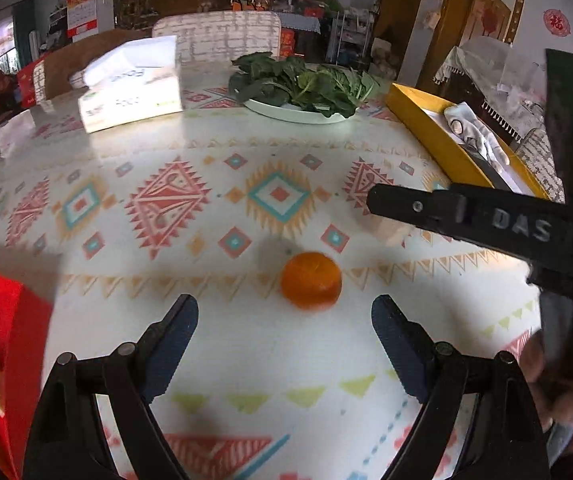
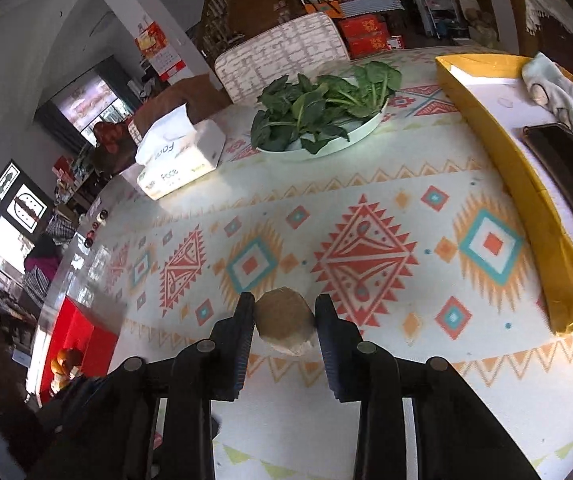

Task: Organize fruits
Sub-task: 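Grasp the last orange with the left gripper while the right grasps the white cake, then carry the orange and cake over the red tray and open both grippers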

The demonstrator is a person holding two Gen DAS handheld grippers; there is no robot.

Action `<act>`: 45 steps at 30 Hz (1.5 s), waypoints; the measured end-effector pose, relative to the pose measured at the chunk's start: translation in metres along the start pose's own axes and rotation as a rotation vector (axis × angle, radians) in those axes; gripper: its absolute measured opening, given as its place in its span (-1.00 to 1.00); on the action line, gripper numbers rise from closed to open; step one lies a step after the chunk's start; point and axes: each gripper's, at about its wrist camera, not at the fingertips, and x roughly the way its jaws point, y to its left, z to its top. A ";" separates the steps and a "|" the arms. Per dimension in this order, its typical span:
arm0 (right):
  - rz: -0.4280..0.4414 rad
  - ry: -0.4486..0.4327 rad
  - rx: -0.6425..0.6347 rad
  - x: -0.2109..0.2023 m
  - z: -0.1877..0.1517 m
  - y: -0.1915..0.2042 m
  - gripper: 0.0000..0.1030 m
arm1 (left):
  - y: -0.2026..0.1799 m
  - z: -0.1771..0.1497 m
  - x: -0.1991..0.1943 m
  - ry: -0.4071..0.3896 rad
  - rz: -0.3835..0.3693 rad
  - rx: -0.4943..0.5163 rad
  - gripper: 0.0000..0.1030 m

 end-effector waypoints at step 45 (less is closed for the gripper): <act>0.243 0.129 -0.338 0.008 -0.068 0.181 -0.34 | 0.197 -0.135 -0.162 -0.163 0.136 -0.418 -0.37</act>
